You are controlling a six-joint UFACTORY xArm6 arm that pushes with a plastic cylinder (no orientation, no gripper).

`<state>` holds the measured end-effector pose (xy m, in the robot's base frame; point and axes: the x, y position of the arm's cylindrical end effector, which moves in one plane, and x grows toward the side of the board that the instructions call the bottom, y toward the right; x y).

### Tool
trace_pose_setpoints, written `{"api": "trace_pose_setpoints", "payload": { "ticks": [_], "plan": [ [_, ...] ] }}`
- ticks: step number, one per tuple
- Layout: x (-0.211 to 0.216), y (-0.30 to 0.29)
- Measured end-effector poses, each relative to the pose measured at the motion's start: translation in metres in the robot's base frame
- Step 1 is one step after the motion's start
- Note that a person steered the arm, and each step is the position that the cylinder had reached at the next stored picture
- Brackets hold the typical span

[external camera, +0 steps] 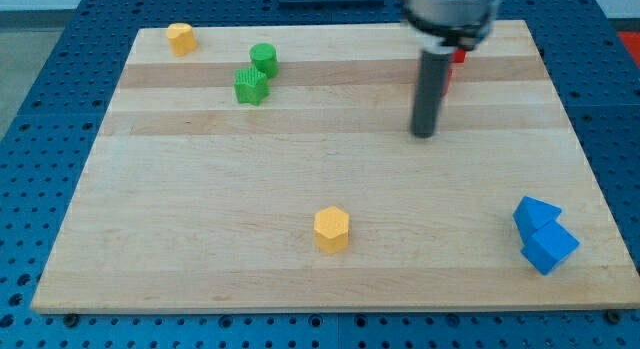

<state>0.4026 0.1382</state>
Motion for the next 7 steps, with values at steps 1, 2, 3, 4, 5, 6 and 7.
{"api": "trace_pose_setpoints", "payload": {
  "ticks": [1, 2, 3, 4, 5, 6, 7],
  "plan": [
    [-0.024, 0.062],
    [-0.065, 0.095],
    [-0.105, 0.101],
    [-0.138, 0.101],
    [-0.157, 0.101],
    [-0.158, 0.098],
    [-0.158, 0.095]
  ]
}}
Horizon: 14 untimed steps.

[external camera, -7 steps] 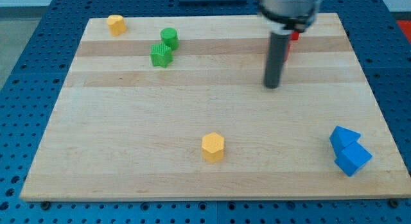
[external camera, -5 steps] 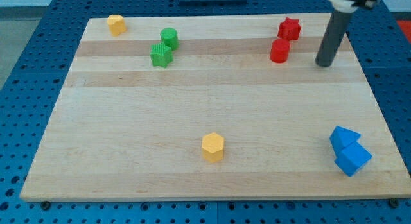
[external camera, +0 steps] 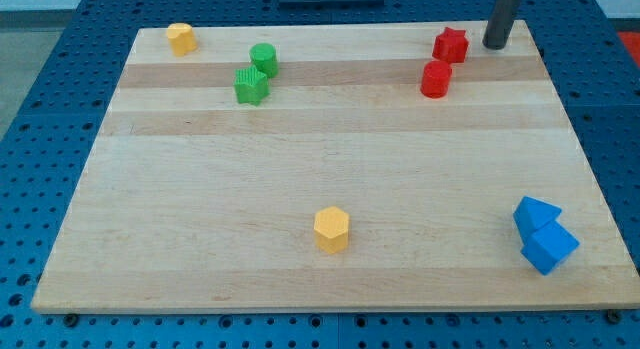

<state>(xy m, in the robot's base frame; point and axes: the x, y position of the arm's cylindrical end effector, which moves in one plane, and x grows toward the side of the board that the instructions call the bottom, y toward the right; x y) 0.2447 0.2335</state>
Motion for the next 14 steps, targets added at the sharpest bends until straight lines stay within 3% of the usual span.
{"api": "trace_pose_setpoints", "payload": {
  "ticks": [7, 10, 14],
  "plan": [
    [0.031, -0.081],
    [0.007, -0.101],
    [0.011, -0.175]
  ]
}}
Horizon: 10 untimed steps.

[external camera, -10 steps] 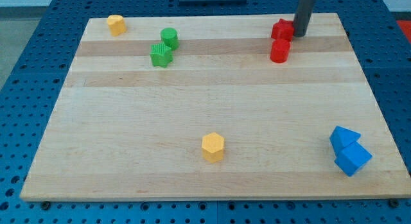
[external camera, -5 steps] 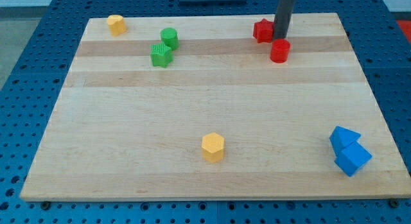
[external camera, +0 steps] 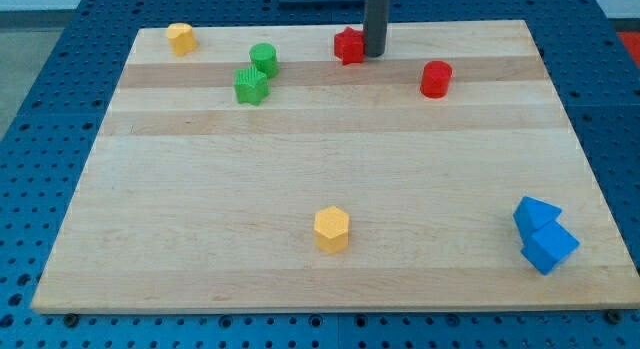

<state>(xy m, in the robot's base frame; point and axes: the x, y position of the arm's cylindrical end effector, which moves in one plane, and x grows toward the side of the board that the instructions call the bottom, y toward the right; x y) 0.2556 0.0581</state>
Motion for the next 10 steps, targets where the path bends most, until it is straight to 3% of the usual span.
{"api": "trace_pose_setpoints", "payload": {
  "ticks": [2, 5, 8, 10],
  "plan": [
    [0.032, -0.004],
    [0.005, -0.026],
    [0.013, -0.039],
    [0.118, -0.037]
  ]
}}
